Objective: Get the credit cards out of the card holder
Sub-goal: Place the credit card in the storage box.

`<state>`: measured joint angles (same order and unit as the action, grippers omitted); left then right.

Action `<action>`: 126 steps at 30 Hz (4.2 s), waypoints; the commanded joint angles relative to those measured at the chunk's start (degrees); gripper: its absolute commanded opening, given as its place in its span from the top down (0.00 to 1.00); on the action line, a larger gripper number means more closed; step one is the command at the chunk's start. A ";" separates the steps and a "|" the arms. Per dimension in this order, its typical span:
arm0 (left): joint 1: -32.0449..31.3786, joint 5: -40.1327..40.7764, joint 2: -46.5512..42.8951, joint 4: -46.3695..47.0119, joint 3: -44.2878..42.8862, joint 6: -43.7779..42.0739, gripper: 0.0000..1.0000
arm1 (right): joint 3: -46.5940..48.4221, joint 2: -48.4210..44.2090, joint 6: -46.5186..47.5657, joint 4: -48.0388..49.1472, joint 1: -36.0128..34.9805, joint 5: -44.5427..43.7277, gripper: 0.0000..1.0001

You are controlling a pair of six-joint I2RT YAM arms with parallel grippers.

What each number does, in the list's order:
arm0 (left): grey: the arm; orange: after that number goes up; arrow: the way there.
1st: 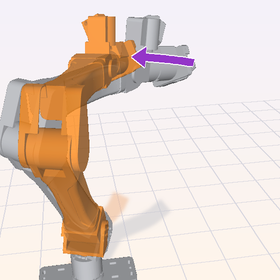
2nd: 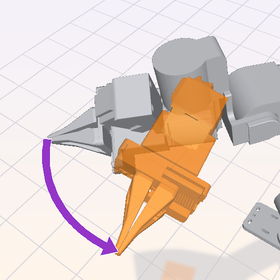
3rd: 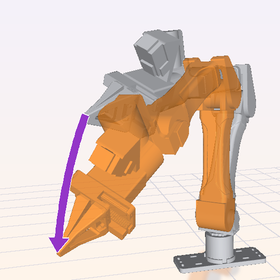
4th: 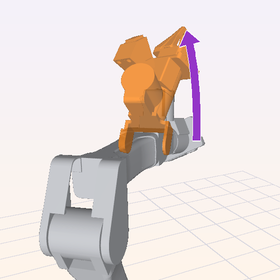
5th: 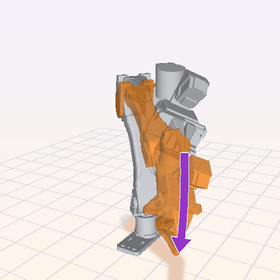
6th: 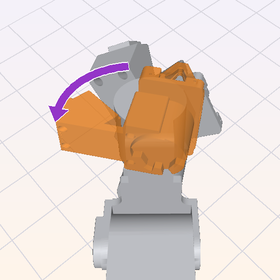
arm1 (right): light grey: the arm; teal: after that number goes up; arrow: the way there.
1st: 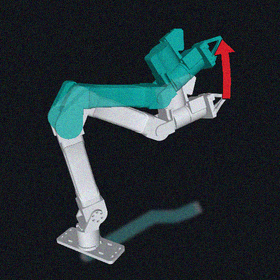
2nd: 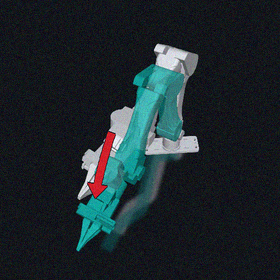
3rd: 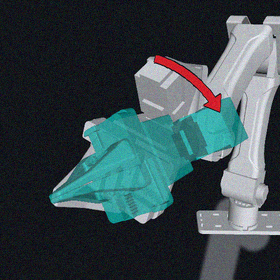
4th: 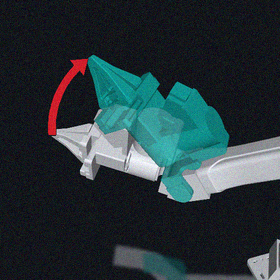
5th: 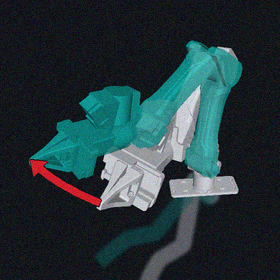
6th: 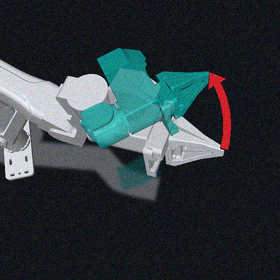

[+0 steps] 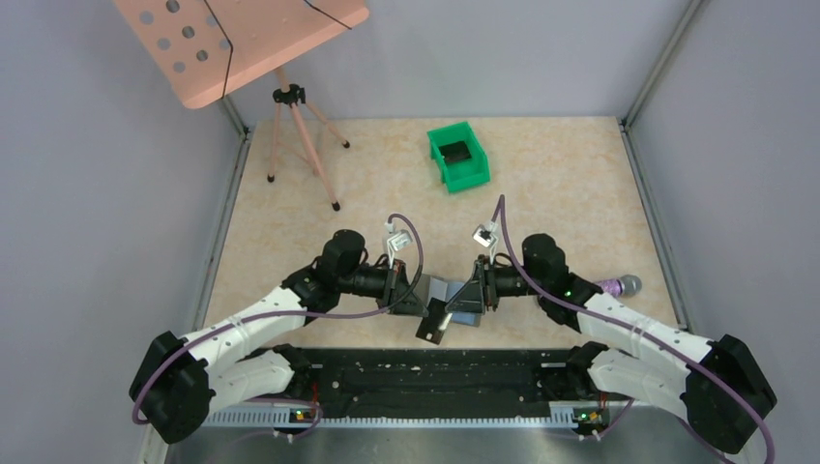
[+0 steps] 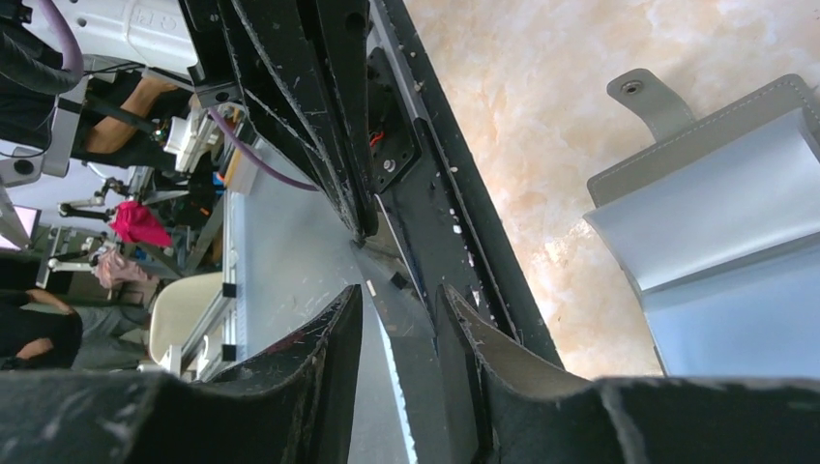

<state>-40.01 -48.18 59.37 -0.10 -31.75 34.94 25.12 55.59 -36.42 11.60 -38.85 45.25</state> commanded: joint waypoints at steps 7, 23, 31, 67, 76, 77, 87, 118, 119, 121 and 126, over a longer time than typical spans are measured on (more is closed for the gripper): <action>0.11 -1.14 -1.60 4.22 -1.21 0.08 1.00 | -0.59 -2.09 -0.49 2.46 0.44 1.97 0.73; 0.19 13.13 -3.48 -12.14 -8.11 -5.43 0.02 | 2.99 -4.90 -0.82 -5.18 2.99 -6.73 1.00; 0.19 29.97 -4.96 -28.87 -18.08 -12.74 0.01 | 15.48 0.12 3.71 -18.07 12.43 -19.84 1.00; 0.19 61.63 -14.49 -34.63 -16.21 -16.88 0.01 | 67.82 62.33 21.85 -8.20 17.05 -59.51 1.00; 0.18 61.55 -15.13 -34.66 -16.11 -16.66 0.01 | 74.35 66.90 22.18 -16.18 16.32 -59.78 1.00; 0.19 61.58 -15.25 -34.56 -16.07 -16.66 0.01 | 75.26 67.45 22.28 -17.07 16.23 -59.86 1.00; 0.19 60.63 -15.60 -34.26 -15.99 -16.66 0.01 | 86.08 72.62 19.71 -28.32 15.32 -59.75 1.00; 0.17 60.45 -16.42 -33.70 -15.63 -16.57 0.01 | 90.95 73.88 0.87 -35.77 13.73 -68.10 1.00; 0.15 60.40 -16.55 -33.81 -15.60 -16.57 0.01 | 89.92 73.54 0.29 -34.66 13.65 -68.19 1.00; 0.19 60.36 -16.63 -33.74 -15.58 -16.57 0.01 | 89.18 73.31 -0.65 -34.29 13.70 -68.70 1.00; 0.19 60.23 -16.91 -33.75 -15.48 -16.57 0.02 | 86.17 70.73 -3.17 -33.54 13.23 -70.71 1.00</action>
<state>-39.88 12.47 43.16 -36.40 -47.55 18.87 113.51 131.41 -36.40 -23.07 -24.56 -22.90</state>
